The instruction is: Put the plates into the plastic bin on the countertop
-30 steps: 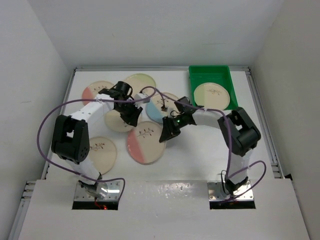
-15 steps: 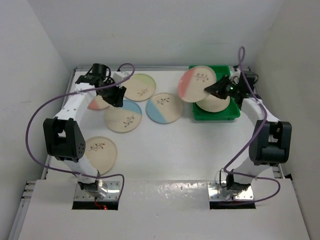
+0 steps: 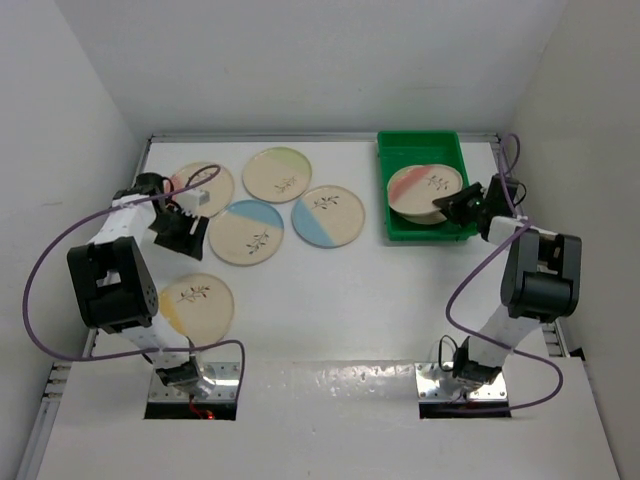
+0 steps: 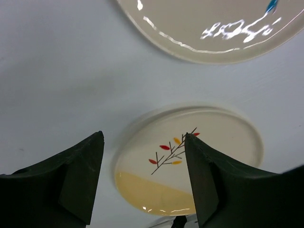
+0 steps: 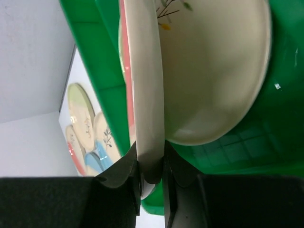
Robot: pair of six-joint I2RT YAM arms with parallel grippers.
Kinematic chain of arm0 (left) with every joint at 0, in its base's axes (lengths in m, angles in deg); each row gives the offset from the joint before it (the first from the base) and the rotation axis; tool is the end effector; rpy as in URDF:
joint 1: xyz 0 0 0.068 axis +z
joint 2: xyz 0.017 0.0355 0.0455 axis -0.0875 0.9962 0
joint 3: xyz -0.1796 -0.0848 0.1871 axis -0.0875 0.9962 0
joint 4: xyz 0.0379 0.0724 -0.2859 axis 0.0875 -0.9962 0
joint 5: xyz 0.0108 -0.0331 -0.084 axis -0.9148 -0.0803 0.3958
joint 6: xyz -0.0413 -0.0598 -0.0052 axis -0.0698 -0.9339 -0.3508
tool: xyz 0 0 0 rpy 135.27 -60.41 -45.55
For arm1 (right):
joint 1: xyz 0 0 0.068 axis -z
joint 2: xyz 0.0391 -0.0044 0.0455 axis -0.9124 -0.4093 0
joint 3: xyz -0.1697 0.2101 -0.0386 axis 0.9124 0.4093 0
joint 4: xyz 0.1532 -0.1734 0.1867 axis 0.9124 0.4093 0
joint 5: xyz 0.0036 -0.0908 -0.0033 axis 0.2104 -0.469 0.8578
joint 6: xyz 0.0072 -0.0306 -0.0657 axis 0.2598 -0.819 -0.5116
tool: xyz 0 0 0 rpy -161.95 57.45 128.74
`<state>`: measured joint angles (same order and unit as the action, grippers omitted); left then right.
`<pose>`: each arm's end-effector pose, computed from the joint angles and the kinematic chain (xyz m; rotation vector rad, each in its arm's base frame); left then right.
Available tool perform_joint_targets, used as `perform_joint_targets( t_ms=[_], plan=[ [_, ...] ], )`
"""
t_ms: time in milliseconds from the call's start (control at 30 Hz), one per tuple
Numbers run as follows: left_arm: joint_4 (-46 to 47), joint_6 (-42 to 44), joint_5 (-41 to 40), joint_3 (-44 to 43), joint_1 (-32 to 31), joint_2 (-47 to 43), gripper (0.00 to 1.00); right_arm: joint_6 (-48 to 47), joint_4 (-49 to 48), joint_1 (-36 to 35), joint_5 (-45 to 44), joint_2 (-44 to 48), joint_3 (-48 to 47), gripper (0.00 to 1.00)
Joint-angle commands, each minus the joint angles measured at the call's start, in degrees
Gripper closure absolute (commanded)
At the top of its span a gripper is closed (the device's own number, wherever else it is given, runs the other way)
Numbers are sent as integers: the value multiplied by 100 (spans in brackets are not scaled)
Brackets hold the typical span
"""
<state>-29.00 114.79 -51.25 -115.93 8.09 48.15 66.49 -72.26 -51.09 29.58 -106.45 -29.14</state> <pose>0.3463 0.0632 0.1824 0.4142 2.7504 -0.2402 0.3856 -0.0762 0.1244 1.1578 1.9624 0.8773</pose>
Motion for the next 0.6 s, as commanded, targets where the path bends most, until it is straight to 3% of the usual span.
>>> perform_joint_targets(
  t_ms=[0, 67, 267, 433, 567],
  plan=[
    [-27, 415, -30, 175, 349, 33, 29, -31, -676, -68, 146, -66, -308, 100],
    [-27, 503, -30, 246, 517, 225, 28, -40, -510, -59, 146, -303, -413, 90],
    [148, 732, -153, 422, 763, 437, 24, -462, 1291, -59, -372, -936, -1203, 60],
    [149, 925, -276, 607, 764, 630, 24, -1181, 2476, -182, -864, -1156, -1722, 54],
    [297, 978, -504, 826, 764, 631, 24, -1630, 3224, -323, -1408, -1139, -2232, 32]
  ],
)
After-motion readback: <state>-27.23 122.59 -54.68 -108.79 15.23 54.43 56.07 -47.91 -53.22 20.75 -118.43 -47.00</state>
